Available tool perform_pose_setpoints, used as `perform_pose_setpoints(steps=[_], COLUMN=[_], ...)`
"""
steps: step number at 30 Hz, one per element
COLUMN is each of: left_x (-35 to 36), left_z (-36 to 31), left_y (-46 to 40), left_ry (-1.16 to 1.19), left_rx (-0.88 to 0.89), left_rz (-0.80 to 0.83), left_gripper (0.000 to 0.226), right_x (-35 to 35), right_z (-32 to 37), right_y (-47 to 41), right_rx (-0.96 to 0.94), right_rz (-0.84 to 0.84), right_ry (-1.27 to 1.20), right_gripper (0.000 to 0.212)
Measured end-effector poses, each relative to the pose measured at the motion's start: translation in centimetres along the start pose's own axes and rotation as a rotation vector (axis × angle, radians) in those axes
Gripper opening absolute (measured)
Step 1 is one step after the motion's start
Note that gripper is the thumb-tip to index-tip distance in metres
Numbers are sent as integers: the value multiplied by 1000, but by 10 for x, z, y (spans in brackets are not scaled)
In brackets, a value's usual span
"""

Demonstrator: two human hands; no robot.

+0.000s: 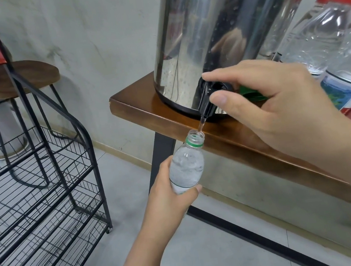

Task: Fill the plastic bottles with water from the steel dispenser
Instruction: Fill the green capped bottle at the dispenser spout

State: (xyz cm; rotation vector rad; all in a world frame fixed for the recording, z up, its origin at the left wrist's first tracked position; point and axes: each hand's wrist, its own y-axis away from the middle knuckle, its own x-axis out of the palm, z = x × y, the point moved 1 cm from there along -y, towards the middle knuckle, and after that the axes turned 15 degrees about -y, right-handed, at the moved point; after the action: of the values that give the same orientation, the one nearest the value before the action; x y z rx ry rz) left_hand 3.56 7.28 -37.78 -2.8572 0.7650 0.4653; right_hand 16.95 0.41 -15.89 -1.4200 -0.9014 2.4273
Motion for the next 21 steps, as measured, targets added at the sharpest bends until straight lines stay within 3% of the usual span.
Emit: perform_pose_setpoints(steps=[5, 21], left_x=[0, 0], left_z=[1, 1], left_y=[0, -1], left_ry=[-3, -19], left_rx=[1, 4], left_rz=[4, -3], left_gripper=[67, 64], right_x=[-2, 4], right_z=[1, -4], right_y=[-1, 2], right_rx=[-7, -40], right_rz=[48, -16], right_ry=[42, 102], right_gripper=[47, 35])
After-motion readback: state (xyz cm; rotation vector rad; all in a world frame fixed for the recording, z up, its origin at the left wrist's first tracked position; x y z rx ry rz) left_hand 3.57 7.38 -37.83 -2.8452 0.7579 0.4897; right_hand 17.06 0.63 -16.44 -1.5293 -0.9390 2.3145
